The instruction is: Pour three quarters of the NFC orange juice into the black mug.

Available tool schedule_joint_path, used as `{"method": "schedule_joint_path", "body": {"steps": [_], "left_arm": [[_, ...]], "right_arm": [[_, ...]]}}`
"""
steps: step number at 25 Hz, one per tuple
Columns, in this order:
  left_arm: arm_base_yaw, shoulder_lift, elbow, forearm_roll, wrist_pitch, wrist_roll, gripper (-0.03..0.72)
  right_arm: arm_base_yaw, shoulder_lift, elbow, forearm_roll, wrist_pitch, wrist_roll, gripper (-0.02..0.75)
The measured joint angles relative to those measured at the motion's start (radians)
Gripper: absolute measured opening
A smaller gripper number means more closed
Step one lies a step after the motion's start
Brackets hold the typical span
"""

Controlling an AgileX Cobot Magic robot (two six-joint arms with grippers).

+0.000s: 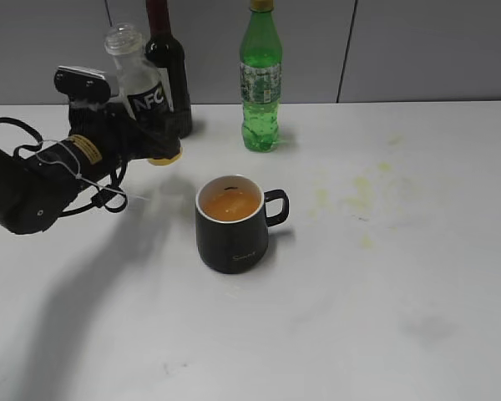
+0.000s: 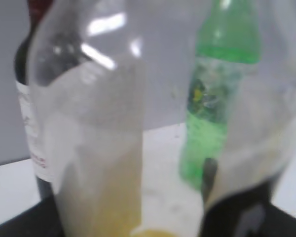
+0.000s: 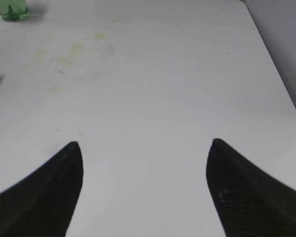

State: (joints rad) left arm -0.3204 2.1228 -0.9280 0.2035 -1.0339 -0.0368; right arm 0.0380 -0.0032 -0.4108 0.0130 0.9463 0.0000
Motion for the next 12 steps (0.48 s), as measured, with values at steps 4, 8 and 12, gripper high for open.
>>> {"method": "schedule_joint_path", "body": {"steps": [4,8,12], "left_arm": [[0.051,0.0,0.0,-0.086,0.001,0.037,0.47],[0.154,0.008,-0.002,-0.116,0.0,0.043,0.47],[0.24,0.051,-0.01,-0.121,-0.002,0.043,0.47]], "right_arm": [[0.0,0.0,0.0,0.0,0.0,0.0,0.592],[0.0,0.0,0.0,0.0,0.0,0.0,0.592],[0.0,0.0,0.0,0.0,0.0,0.0,0.592]]}}
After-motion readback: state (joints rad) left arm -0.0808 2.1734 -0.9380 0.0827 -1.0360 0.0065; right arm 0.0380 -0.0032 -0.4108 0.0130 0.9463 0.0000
